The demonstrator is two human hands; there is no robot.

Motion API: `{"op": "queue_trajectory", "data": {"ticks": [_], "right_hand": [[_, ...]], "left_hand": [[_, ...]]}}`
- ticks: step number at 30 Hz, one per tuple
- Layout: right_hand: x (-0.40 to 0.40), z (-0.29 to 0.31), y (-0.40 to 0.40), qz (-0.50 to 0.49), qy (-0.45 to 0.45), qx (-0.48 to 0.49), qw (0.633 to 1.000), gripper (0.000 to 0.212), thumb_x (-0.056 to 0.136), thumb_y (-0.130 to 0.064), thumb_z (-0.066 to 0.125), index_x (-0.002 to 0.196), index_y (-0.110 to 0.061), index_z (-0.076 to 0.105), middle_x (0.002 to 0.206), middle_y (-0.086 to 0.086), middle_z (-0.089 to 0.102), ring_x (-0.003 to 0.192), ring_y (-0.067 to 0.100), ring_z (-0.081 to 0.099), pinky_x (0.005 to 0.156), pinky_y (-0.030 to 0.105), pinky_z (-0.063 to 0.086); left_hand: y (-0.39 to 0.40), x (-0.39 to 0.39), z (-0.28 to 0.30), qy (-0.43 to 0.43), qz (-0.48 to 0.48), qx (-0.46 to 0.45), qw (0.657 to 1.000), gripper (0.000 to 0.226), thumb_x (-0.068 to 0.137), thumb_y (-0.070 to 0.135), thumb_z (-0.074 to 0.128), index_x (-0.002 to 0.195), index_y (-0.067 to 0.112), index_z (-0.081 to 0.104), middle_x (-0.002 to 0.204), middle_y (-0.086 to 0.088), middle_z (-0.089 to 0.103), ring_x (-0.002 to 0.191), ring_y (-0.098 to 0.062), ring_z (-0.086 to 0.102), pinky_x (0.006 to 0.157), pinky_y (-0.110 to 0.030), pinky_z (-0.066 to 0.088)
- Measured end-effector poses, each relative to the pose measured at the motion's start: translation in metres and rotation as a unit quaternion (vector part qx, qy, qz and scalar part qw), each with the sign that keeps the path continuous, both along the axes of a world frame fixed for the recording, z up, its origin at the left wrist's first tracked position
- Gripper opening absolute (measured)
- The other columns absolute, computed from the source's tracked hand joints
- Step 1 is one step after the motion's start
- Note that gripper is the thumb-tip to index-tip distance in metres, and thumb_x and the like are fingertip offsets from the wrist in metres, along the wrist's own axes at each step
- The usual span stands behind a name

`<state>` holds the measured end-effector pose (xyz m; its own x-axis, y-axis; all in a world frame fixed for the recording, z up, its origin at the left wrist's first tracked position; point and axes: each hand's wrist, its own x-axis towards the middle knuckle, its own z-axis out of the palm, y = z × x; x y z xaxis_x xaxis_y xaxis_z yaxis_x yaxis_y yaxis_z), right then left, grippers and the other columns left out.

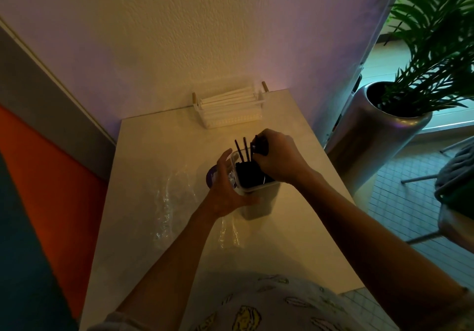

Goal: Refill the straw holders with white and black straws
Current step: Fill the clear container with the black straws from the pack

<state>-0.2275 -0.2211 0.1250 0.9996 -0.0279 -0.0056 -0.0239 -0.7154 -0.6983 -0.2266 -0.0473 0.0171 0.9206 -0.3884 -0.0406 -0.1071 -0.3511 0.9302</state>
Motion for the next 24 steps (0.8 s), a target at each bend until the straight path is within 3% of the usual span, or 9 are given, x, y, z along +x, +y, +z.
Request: {"op": "queue_trajectory", "data": {"ticks": [5, 9, 14, 16, 20, 24], "right_hand": [[0.0, -0.001, -0.003, 0.003, -0.019, -0.028, 0.999, 0.028, 0.088, -0.013, 0.064, 0.116, -0.005, 0.065, 0.109, 0.011, 0.07, 0.101, 0.026, 0.065, 0.088, 0.036, 0.055], [0.0, -0.002, -0.004, 0.028, 0.005, -0.029, 0.999, 0.034, 0.091, -0.014, 0.063, 0.124, -0.008, 0.059, 0.115, 0.01, 0.067, 0.105, 0.024, 0.064, 0.085, 0.027, 0.053], [-0.003, -0.001, 0.002, 0.04, -0.013, 0.023, 0.999, 0.055, 0.09, -0.037, 0.067, 0.139, -0.024, 0.047, 0.11, 0.005, 0.07, 0.097, 0.019, 0.068, 0.084, 0.031, 0.056], [-0.003, 0.0, 0.004, 0.043, -0.048, 0.012, 0.998, 0.044, 0.093, -0.039, 0.063, 0.135, -0.028, 0.053, 0.108, 0.003, 0.071, 0.095, 0.017, 0.068, 0.084, 0.031, 0.057], [0.0, 0.003, 0.002, 0.058, -0.123, -0.028, 0.99, 0.018, 0.096, -0.022, 0.059, 0.109, -0.018, 0.071, 0.102, -0.002, 0.072, 0.089, 0.011, 0.066, 0.083, 0.028, 0.057], [0.001, 0.006, -0.008, 0.084, -0.125, -0.062, 0.987, 0.015, 0.089, -0.014, 0.059, 0.097, -0.013, 0.073, 0.09, 0.001, 0.071, 0.08, 0.014, 0.066, 0.074, 0.032, 0.058]], "left_hand": [[-0.008, 0.001, 0.007, -0.015, 0.014, -0.007, 1.0, 0.117, 0.052, 0.041, 0.093, 0.144, 0.024, 0.025, 0.143, 0.003, 0.045, 0.128, -0.016, 0.05, 0.097, -0.046, 0.052], [-0.01, -0.001, 0.011, -0.023, 0.029, -0.007, 0.999, 0.109, 0.049, 0.041, 0.093, 0.14, 0.024, 0.034, 0.136, 0.009, 0.053, 0.121, -0.007, 0.055, 0.094, -0.033, 0.054], [-0.019, 0.0, 0.022, -0.066, 0.024, 0.04, 0.997, 0.106, 0.049, 0.051, 0.091, 0.137, 0.028, 0.036, 0.13, 0.015, 0.055, 0.116, -0.003, 0.056, 0.096, -0.031, 0.052], [-0.022, 0.002, 0.027, -0.073, 0.03, 0.046, 0.996, 0.108, 0.048, 0.055, 0.089, 0.137, 0.029, 0.035, 0.132, 0.017, 0.052, 0.117, -0.002, 0.054, 0.098, -0.03, 0.051], [-0.021, 0.007, 0.042, -0.104, 0.037, 0.018, 0.994, 0.101, 0.054, 0.033, 0.093, 0.137, 0.026, 0.036, 0.134, 0.012, 0.05, 0.119, -0.002, 0.051, 0.09, -0.011, 0.047], [-0.018, 0.013, 0.052, -0.098, 0.089, -0.028, 0.991, 0.1, 0.052, 0.027, 0.095, 0.135, 0.024, 0.039, 0.132, 0.011, 0.052, 0.119, -0.002, 0.054, 0.088, -0.019, 0.052]]}}
